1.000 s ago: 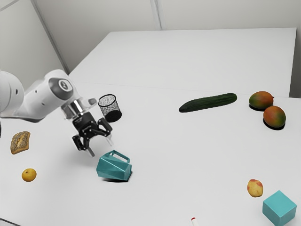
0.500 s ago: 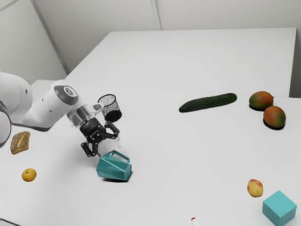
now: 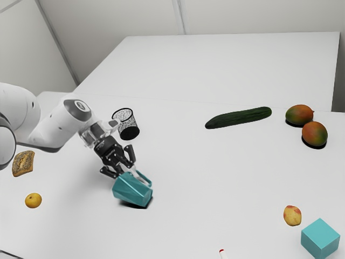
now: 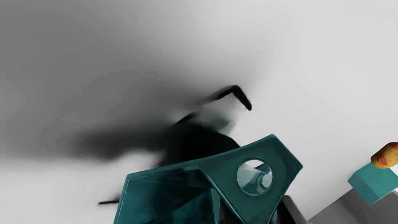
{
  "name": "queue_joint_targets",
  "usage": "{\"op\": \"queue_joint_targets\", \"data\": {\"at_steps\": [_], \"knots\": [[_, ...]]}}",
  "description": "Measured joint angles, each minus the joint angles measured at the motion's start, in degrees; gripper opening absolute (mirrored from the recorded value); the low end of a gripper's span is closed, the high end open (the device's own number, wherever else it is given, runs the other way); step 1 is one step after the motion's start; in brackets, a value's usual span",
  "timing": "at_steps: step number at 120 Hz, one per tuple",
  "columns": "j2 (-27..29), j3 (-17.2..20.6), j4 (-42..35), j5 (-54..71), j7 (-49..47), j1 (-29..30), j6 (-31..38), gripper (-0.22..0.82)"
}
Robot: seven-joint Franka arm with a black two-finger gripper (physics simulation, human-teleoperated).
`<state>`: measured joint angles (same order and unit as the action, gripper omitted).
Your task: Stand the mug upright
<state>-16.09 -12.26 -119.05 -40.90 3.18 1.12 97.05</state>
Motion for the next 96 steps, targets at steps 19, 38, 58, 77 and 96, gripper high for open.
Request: {"op": "queue_joint_targets", "data": {"at_steps": [19,38,58,77,96], "knots": [[0.27,0.42,0.59,0.08,-0.46,-0.22,0.03,-0.1],[2.01,0.47,0.72,0.54,-1.6,-1.87,0.23,-0.16],[5.57,0.48,1.36,4.97,-3.23,-3.97,0.41,-0.17],[8.8,0.52,2.79,14.95,-4.57,-7.2,2.03,-0.18],[11.72,3.39,2.9,28.11,-5.64,-9.68,6.3,-0.18]]}}
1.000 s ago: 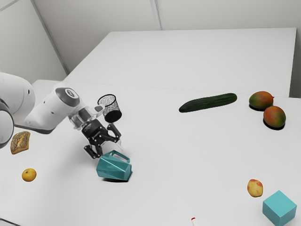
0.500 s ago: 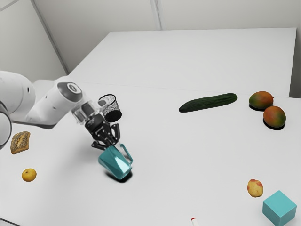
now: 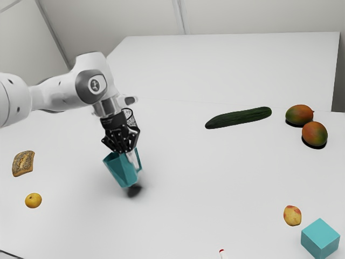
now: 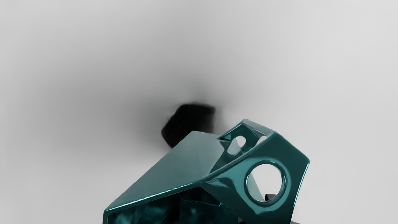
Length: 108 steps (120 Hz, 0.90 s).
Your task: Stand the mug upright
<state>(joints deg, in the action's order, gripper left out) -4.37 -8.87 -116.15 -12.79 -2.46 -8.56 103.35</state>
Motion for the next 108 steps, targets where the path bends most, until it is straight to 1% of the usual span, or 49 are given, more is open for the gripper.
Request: {"op": "queue_joint_targets", "data": {"at_steps": [14,37,60,108], "knots": [[0.33,1.56,-0.17,7.5,-0.64,-0.47,4.19,-0.18],[0.12,2.0,-0.36,13.88,-1.49,0.17,9.76,-0.18],[-0.41,2.38,-0.62,15.36,-2.21,0.11,12.61,-0.18],[-3.6,2.98,-0.59,15.25,-3.55,0.07,15.25,-0.18]]}}
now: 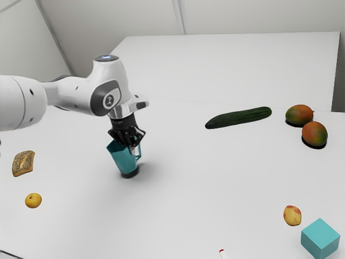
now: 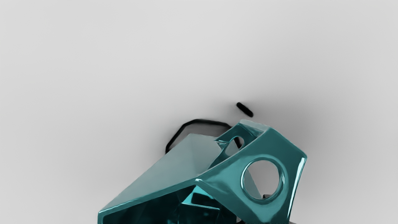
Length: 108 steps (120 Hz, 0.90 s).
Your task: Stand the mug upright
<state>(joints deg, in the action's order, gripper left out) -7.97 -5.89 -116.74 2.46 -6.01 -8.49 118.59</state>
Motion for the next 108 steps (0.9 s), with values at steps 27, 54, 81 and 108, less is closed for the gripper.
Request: {"op": "queue_joint_targets", "data": {"at_steps": [27,54,81,108], "knots": [[-1.01,0.12,0.0,-0.08,-0.61,0.06,0.96,-0.18],[-1.65,0.51,-0.05,-0.39,-0.86,0.05,1.65,-0.02],[-1.05,0.78,-0.03,-0.7,-0.65,0.04,1.42,0.38],[2.09,0.85,0.4,-0.72,-0.37,-0.59,0.94,0.53]]}}
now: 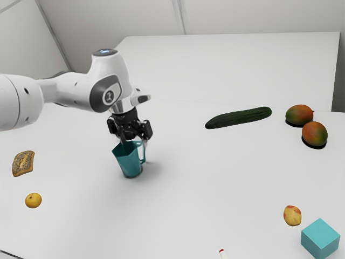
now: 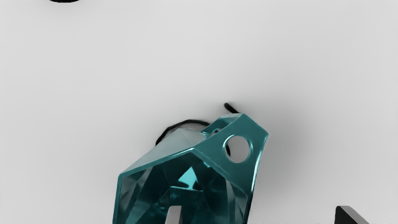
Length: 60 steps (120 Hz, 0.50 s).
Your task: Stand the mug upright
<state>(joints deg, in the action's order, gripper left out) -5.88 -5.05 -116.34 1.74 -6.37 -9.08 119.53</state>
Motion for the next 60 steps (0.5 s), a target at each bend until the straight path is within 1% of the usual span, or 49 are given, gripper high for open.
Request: {"op": "queue_joint_targets", "data": {"at_steps": [24,39,60], "knots": [[2.5,-0.05,2.27,0.36,0.41,-0.43,-0.75,0.57],[3.66,-0.02,6.51,0.59,0.78,-0.54,-3.84,0.59],[7.01,0.03,7.95,2.34,1.19,-0.67,-7.85,0.6]]}}
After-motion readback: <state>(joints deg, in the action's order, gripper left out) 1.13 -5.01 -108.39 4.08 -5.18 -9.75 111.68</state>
